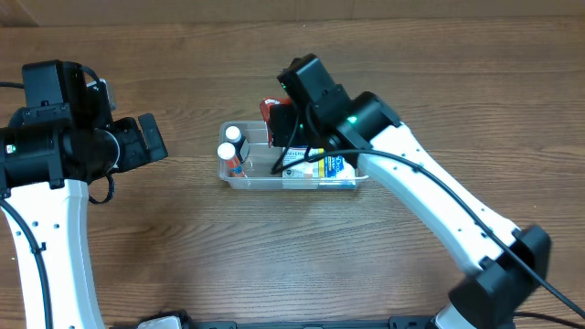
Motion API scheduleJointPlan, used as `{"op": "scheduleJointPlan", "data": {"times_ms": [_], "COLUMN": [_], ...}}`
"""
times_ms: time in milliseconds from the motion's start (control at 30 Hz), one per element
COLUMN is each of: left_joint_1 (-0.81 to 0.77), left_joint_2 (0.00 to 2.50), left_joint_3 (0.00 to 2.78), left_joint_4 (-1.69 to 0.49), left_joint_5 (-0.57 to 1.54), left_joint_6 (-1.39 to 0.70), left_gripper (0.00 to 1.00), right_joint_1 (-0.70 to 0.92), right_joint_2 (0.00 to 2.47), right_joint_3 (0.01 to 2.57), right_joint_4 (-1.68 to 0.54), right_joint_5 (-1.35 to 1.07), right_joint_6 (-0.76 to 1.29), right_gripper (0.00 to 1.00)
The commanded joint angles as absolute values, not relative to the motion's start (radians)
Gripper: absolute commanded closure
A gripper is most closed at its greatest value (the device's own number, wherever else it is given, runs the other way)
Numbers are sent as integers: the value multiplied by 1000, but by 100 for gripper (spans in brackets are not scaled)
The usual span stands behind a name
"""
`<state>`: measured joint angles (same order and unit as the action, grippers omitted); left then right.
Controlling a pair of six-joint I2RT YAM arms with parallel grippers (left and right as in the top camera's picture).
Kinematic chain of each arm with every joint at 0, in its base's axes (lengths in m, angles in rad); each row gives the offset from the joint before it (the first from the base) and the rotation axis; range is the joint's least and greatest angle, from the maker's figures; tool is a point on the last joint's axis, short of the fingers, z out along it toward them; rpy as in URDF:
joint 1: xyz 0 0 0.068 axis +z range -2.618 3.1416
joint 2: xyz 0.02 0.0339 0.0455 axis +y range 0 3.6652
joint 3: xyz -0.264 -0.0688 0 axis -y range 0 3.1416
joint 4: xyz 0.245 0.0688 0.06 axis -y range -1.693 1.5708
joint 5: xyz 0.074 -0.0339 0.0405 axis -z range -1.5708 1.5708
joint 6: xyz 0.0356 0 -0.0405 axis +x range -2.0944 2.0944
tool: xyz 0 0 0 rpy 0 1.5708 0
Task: Pack container
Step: 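Place the red box in the container's middle, release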
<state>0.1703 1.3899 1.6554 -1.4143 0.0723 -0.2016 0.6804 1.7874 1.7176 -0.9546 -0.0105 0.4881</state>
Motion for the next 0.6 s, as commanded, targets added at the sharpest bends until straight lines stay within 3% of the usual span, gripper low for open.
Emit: {"op": "scheduleJointPlan", "data": {"times_ms": [0, 567], "left_joint_1": [170, 170], "left_joint_2": [1386, 1386], "left_joint_3": [1657, 1657], "left_joint_4": [-1414, -1414], "left_joint_5": [79, 79], "left_joint_6": [-182, -183], "left_gripper": [0, 0], "right_joint_1": [680, 737], "right_joint_2": [1858, 2093], "right_joint_3": [1736, 1734], "right_joint_4": [-931, -911], "right_joint_5": [6, -32], "right_joint_6": [572, 630], "right_gripper": [43, 44]}}
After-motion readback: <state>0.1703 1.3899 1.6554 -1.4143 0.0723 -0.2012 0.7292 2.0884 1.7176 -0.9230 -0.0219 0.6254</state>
